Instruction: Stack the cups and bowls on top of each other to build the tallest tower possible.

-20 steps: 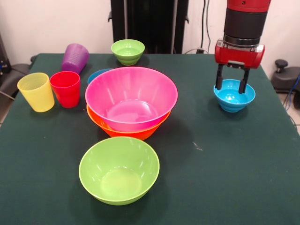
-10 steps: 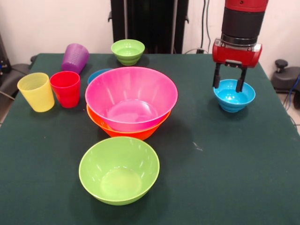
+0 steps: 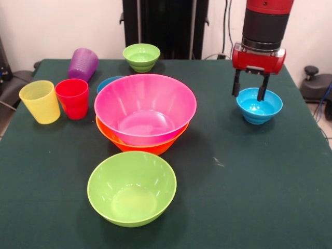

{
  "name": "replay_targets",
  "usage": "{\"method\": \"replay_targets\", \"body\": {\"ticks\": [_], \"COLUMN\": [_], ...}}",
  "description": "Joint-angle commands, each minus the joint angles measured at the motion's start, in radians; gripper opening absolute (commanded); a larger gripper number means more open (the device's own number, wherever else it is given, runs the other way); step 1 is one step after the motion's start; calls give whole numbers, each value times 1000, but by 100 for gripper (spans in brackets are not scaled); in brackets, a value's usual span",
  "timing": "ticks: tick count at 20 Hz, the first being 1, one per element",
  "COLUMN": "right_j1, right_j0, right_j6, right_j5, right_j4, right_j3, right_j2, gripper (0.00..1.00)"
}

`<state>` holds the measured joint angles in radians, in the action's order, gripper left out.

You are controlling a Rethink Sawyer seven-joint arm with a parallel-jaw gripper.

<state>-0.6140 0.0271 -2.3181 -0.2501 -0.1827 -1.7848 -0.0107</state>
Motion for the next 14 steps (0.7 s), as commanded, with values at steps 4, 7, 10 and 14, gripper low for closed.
{"method": "replay_targets", "body": {"ticks": [4, 7, 10, 14], "right_j1": [114, 128, 128, 144], "right_j0": [-10, -7, -7, -9], "right_j6": [31, 24, 21, 12], "right_j5": [-41, -31, -28, -9], "right_j4": [-104, -114, -122, -135], "right_j3": [-26, -17, -17, -11], "right_j2": [-30, -21, -18, -16], "gripper": [100, 100, 100, 100]}}
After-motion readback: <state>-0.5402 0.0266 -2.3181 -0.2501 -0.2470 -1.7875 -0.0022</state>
